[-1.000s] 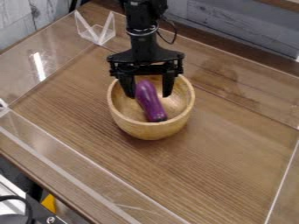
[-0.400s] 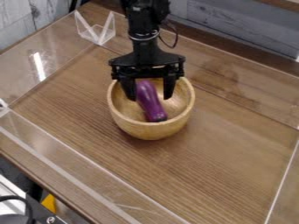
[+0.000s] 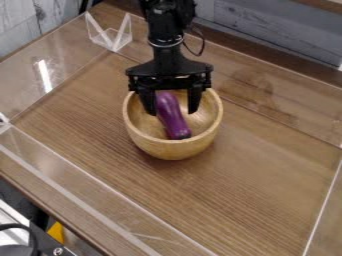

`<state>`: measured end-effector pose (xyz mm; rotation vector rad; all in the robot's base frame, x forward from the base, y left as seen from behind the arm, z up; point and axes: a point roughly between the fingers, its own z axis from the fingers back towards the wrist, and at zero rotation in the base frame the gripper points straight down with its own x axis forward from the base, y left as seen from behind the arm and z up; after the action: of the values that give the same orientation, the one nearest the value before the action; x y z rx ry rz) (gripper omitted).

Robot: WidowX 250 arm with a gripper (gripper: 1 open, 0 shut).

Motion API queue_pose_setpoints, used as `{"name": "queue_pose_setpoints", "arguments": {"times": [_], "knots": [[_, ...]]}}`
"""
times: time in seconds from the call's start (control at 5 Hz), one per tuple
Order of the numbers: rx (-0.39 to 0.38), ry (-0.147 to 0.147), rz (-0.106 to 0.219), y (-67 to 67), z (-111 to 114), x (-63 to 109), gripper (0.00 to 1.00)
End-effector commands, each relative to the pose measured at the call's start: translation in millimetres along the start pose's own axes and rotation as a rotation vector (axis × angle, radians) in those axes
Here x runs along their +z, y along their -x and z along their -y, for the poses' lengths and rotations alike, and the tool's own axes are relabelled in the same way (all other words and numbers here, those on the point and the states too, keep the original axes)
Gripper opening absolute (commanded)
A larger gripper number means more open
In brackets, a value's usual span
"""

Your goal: Remove the purple eggplant from inside the brown bowl and put it on the table

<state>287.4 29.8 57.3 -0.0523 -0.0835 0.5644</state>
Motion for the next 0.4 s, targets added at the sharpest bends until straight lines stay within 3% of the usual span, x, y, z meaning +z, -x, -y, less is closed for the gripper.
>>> {"name": "queue_pose_setpoints", "arguments": {"times": [0.0, 0.2], "knots": [[-0.010, 0.010, 0.020, -0.4, 6.0, 2.8, 1.00], [-0.005, 0.012, 0.010, 2.0, 8.9, -0.5, 1.00]]}}
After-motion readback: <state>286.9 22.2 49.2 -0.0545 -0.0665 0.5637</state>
